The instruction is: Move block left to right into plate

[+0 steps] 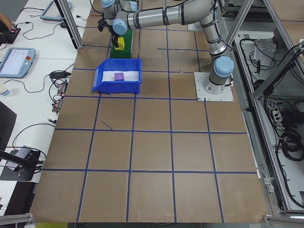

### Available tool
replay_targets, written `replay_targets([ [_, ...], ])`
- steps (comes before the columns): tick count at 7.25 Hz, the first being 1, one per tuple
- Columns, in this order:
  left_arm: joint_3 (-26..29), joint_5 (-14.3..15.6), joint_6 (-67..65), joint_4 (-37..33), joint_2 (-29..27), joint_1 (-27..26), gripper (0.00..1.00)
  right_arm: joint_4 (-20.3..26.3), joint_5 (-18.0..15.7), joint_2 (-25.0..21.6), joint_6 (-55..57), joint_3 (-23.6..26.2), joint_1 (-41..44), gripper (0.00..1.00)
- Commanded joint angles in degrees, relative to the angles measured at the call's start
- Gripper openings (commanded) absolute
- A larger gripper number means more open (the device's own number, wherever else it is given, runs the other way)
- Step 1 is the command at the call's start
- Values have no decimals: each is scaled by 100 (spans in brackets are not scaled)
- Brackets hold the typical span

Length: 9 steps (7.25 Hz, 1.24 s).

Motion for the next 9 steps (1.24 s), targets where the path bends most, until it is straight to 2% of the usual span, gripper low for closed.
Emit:
replay_targets([
  [1, -491, -25, -90, 1008, -19, -68, 71, -2, -8, 0, -9, 0, -1, 100],
  [2, -458, -60, -91, 1031, 173, -68, 100, -2, -8, 0, -9, 0, -10, 100],
  [4, -353, -192, -38, 576, 962, 106, 100, 6, 44, 0, -44, -17, -245, 100],
  [5, -187, -192, 6, 331, 1140, 673, 100, 6, 53, 0, -488, -17, -499, 100],
  [6, -177, -244, 345, -2, 1229, 1227, 100, 6, 18, 0, -1198, -17, -911, 100],
  [7, -264, -297, 1245, -5, 1229, 1398, 100, 6, 62, 0, -1875, 9, -1515, 100],
  [8, -351, -193, 1646, 3, 1221, 1513, 100, -37, 79, 70, -2830, 26, -2061, 100],
  [9, -674, -9, 1815, 169, 1177, 1844, 100, -281, 88, 436, -3370, 9, -2406, 100],
])
